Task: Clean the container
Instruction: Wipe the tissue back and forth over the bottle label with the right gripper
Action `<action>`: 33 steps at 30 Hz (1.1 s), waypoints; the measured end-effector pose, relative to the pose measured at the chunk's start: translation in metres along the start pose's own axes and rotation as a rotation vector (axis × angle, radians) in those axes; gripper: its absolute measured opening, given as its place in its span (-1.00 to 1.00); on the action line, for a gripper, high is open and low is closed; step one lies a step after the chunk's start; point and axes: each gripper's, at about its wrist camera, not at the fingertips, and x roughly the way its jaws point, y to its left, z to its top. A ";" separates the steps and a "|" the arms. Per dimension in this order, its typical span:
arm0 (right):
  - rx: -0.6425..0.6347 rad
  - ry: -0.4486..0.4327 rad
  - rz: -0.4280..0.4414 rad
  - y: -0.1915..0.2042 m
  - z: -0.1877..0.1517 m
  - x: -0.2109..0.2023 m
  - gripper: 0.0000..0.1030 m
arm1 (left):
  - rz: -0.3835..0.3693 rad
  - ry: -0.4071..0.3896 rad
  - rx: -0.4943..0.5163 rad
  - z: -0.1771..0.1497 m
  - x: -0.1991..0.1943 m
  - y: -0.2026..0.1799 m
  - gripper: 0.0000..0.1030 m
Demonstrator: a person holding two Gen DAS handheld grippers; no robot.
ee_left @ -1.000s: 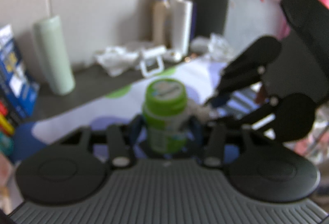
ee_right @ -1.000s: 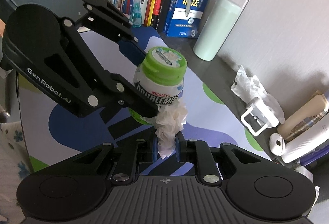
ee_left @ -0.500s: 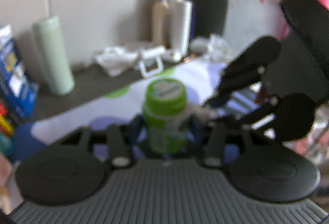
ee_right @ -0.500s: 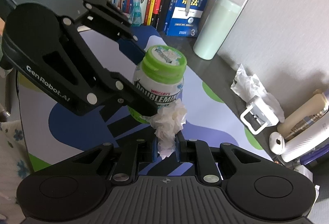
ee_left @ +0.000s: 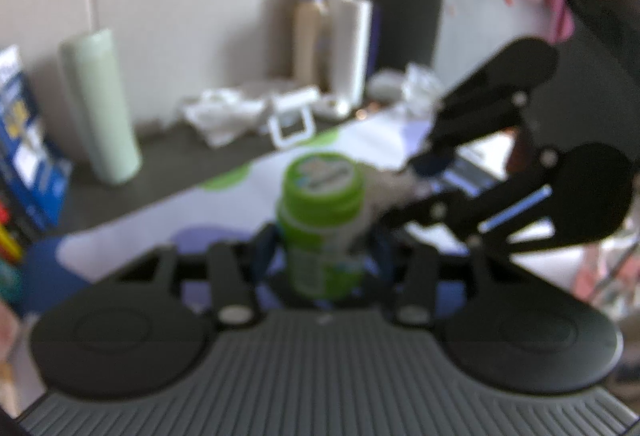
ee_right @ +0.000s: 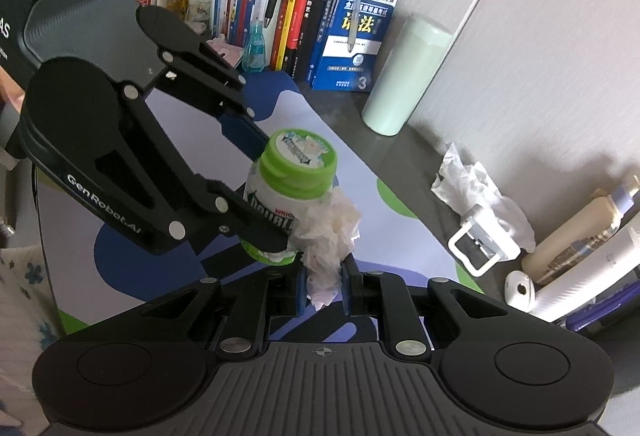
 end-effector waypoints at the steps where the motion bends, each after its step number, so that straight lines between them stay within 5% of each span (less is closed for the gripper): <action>1: 0.001 -0.003 -0.001 0.000 0.000 -0.001 -0.69 | 0.000 0.001 0.001 0.000 0.000 0.000 -0.08; 33: 0.005 0.045 0.026 0.009 -0.009 0.019 -0.69 | 0.001 -0.007 -0.001 0.000 -0.001 0.001 -0.08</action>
